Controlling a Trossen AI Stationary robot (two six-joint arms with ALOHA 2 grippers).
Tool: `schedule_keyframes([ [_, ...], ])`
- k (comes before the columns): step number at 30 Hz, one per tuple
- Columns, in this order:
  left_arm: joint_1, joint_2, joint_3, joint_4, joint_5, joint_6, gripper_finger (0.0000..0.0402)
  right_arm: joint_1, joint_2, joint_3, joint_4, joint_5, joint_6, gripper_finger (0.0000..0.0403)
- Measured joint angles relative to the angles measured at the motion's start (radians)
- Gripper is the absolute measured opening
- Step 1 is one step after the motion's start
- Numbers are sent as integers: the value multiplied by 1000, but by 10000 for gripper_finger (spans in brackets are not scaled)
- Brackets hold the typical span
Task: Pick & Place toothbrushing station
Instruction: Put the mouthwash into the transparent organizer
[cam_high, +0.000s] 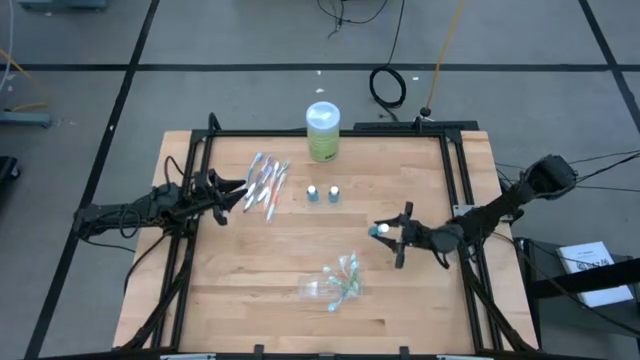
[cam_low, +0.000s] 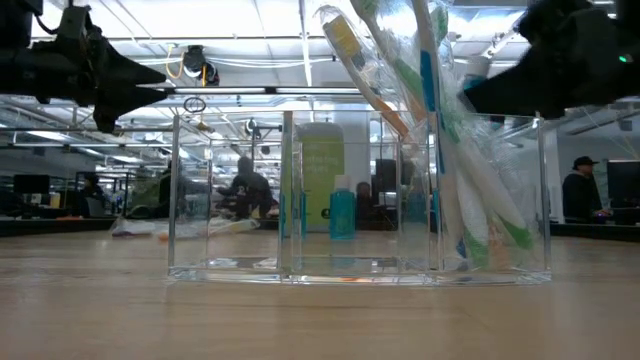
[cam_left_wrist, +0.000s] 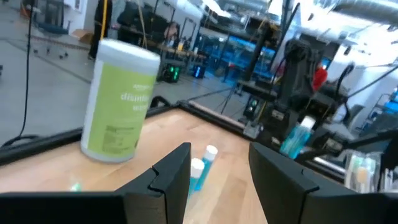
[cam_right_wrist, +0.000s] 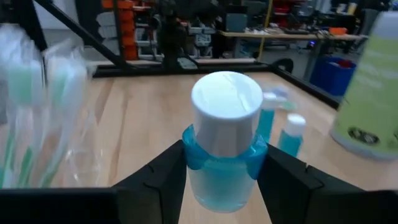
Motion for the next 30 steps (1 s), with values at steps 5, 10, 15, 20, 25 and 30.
schedule_keyframes([
  [5, -1, 132, 0, 134, 100, 15, 166, -114, 0, 88, -86, -154, -56, 166],
  [10, -16, 340, 0, 398, 182, 95, 166, -215, 12, 166, -187, -280, -67, 166],
  [15, -45, 571, 0, 613, 187, 178, 166, -275, 38, 211, -183, -383, -101, 166],
  [20, -79, 789, 33, 793, 189, 182, 166, -308, 81, 238, -177, -454, -109, 167],
  [25, -117, 985, 201, 741, 189, 259, 166, -323, 124, 241, -125, -459, -148, 167],
  [30, -124, 1158, 445, 550, 189, 305, 166, -345, 138, 241, -93, -488, -162, 167],
])
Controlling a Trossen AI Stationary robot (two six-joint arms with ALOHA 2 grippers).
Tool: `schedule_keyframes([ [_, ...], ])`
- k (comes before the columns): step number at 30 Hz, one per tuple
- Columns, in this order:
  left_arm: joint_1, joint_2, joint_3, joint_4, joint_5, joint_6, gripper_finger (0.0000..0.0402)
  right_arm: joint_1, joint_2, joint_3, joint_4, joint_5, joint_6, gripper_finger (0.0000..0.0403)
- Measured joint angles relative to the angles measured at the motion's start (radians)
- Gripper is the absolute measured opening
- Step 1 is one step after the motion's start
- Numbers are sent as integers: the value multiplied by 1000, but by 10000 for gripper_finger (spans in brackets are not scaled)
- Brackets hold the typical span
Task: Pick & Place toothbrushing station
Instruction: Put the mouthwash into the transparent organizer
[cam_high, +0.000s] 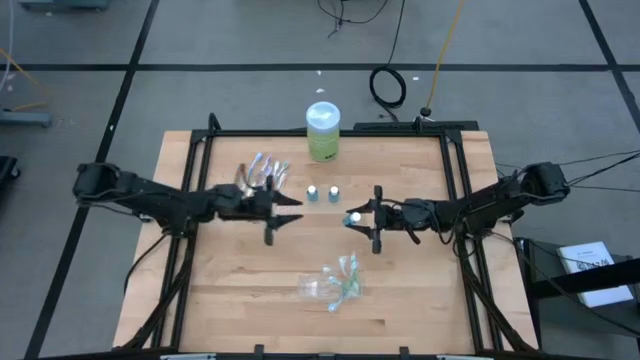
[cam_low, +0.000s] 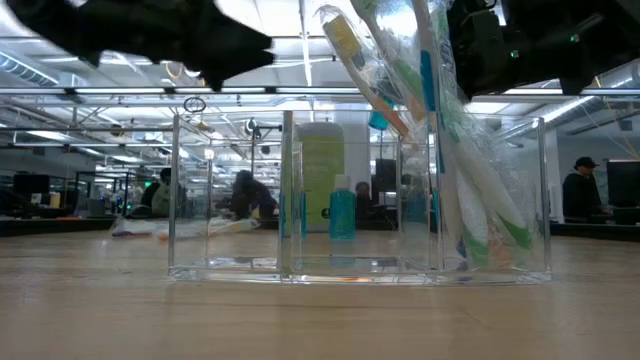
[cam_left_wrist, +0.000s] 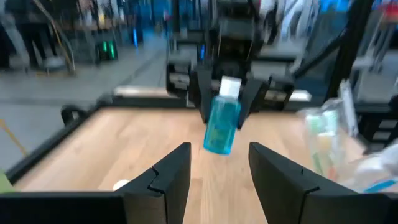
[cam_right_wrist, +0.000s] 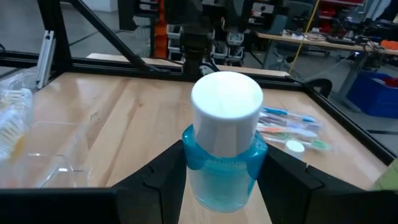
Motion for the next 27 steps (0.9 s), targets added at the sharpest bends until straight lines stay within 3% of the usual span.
schedule_keyframes([
  [5, 9, 146, 220, -230, 0, -43, 197, -9, 0, 0, 3, -17, -2, 167],
  [11, 9, 292, 378, -253, 30, 72, 289, -17, 0, 0, -2, -18, -26, 167],
  [14, 9, 339, 437, -250, 75, 85, 316, -22, 0, 0, -2, -18, -26, 167],
  [18, 11, 405, 504, -245, 85, 82, 321, -22, 0, 0, 0, -18, -40, 167],
  [27, 31, 521, 609, -248, 121, 107, 293, -21, 0, 0, -1, -19, -41, 167],
])
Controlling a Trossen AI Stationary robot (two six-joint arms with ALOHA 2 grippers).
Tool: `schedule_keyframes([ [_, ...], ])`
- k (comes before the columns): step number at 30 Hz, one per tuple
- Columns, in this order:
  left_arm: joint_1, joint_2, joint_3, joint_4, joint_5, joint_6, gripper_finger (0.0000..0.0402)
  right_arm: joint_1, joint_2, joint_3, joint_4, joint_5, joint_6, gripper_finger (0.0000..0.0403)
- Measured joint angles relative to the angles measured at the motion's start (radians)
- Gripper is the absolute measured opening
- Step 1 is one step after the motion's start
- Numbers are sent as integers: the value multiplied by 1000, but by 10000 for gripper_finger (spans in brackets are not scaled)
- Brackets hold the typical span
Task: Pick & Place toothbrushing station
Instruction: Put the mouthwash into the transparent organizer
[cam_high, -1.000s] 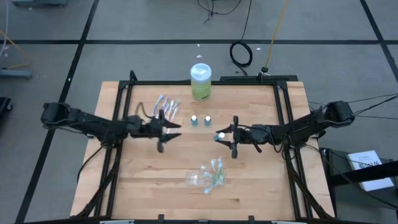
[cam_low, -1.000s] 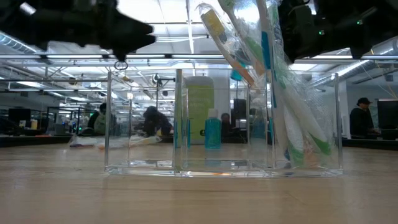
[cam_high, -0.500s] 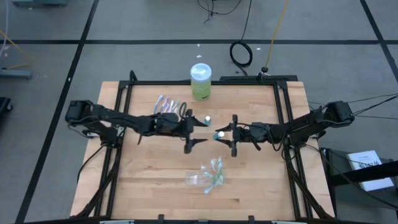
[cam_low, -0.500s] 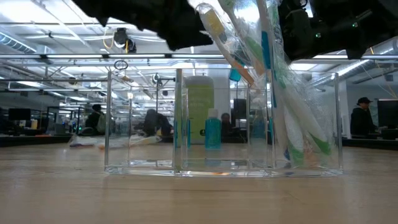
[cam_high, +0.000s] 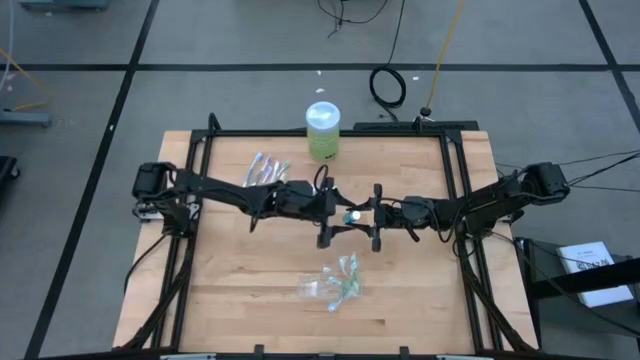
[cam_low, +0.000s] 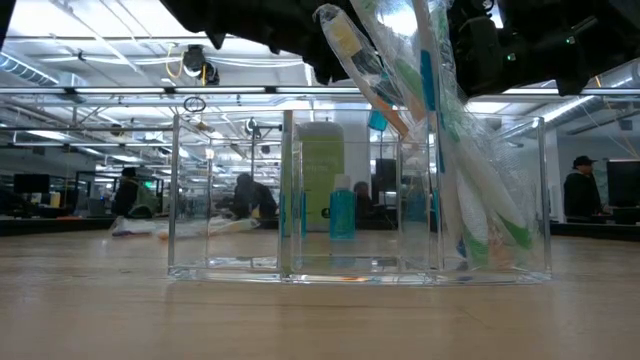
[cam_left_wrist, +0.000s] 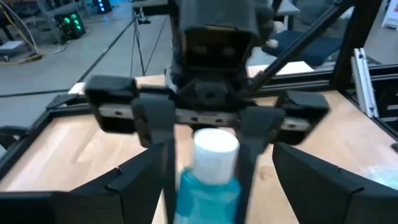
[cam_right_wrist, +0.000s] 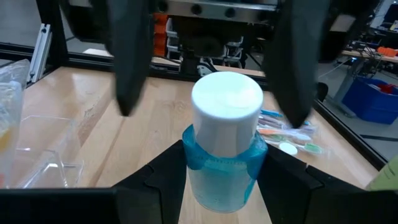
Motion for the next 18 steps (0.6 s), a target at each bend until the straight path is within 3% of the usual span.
schedule_keyframes([
  [7, 0, 0, 5, 28, 58, 33, 277, 0, 0, 0, 0, 0, 0, 167],
  [18, 14, 74, 5, 99, 64, 7, 274, 0, 0, 0, -7, 0, 7, 167],
])
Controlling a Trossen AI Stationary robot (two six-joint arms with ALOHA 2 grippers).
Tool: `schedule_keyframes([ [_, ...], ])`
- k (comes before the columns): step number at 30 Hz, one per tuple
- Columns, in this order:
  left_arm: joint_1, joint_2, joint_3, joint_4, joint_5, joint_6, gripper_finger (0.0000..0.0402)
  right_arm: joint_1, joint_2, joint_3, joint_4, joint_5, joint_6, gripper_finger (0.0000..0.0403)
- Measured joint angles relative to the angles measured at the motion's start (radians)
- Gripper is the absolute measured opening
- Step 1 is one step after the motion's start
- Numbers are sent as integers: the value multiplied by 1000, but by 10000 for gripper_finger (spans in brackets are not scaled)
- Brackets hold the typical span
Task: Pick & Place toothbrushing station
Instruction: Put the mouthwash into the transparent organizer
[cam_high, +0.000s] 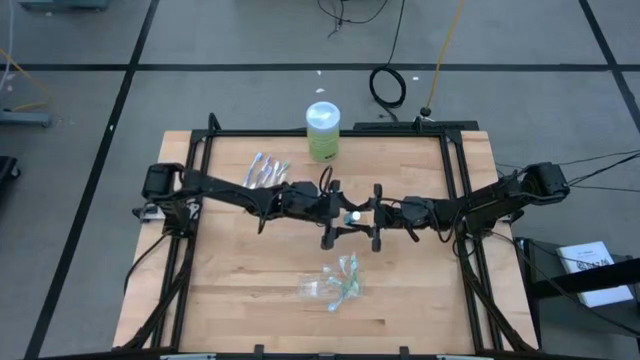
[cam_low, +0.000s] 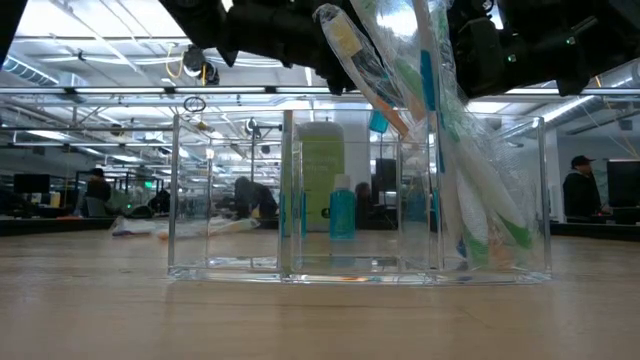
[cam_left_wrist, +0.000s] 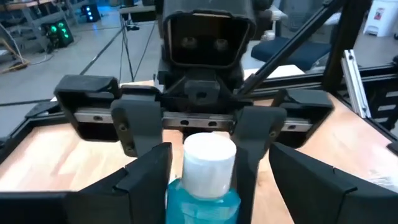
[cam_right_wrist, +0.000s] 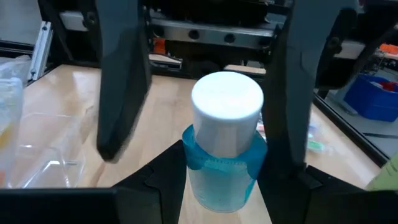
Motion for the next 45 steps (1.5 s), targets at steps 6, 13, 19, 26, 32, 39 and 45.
schedule_keyframes([
  [6, 0, -10, 0, 2, -1, 29, 272, 0, 0, 0, 2, -1, 4, 167],
  [13, 8, -10, 0, 2, -5, 34, 239, 0, 0, 0, 3, -1, 3, 167],
  [19, 7, -10, 0, 11, -4, 34, 189, 0, 0, 0, 1, -1, 9, 167],
  [26, 8, -10, 0, 12, -4, 31, 132, 0, 0, 0, -7, -1, 12, 167],
  [32, 8, -10, -1, 10, -5, 24, 90, 0, 0, 0, -8, 0, 18, 167],
  [39, 8, -16, -1, 7, -5, 18, 87, 0, -3, 0, -9, 1, 20, 180],
  [45, 8, -100, -2, -48, -12, 14, 90, 0, -43, -4, -71, 35, 35, 239],
])
